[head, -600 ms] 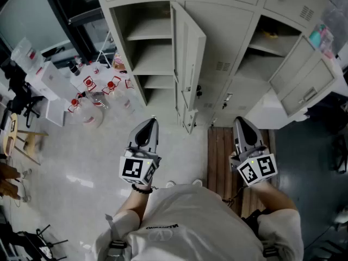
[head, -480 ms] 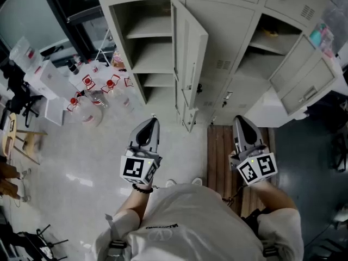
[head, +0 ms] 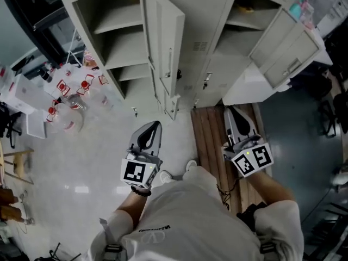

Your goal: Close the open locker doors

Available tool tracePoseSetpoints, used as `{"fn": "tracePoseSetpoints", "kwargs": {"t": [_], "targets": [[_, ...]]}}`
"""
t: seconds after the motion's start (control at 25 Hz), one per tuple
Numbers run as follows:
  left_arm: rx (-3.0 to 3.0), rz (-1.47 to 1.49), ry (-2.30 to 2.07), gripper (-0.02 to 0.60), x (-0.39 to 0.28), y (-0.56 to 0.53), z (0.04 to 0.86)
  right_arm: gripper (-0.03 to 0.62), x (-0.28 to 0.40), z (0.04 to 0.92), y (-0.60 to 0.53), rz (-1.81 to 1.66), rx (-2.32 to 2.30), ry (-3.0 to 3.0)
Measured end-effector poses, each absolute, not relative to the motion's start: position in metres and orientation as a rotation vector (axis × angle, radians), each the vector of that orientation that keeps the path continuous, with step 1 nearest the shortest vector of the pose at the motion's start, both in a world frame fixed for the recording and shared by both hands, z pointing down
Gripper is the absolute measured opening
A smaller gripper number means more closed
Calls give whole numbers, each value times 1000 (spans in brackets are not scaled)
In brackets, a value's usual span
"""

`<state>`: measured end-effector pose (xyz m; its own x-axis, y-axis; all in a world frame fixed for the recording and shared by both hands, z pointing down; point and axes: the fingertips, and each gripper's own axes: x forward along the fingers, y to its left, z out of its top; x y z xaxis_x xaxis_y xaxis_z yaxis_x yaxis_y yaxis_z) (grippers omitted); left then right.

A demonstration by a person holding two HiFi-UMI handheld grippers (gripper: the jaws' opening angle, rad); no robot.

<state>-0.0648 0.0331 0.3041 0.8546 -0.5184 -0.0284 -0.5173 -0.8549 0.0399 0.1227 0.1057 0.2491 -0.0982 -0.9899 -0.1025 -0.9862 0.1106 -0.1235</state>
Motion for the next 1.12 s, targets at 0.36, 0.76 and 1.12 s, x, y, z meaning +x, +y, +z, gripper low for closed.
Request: {"fn": "tracePoseSetpoints", "kwargs": {"t": [0.36, 0.76, 1.12], "targets": [[3084, -88, -372, 5, 65, 77, 301, 26, 206, 241, 137, 1, -2149, 2082], [3116, -66, -158, 5, 214, 88, 301, 31, 323, 269, 150, -44, -2224, 1975], [3132, -13, -22, 5, 329, 106, 313, 52, 415, 285, 168, -77, -2270, 1909]]}}
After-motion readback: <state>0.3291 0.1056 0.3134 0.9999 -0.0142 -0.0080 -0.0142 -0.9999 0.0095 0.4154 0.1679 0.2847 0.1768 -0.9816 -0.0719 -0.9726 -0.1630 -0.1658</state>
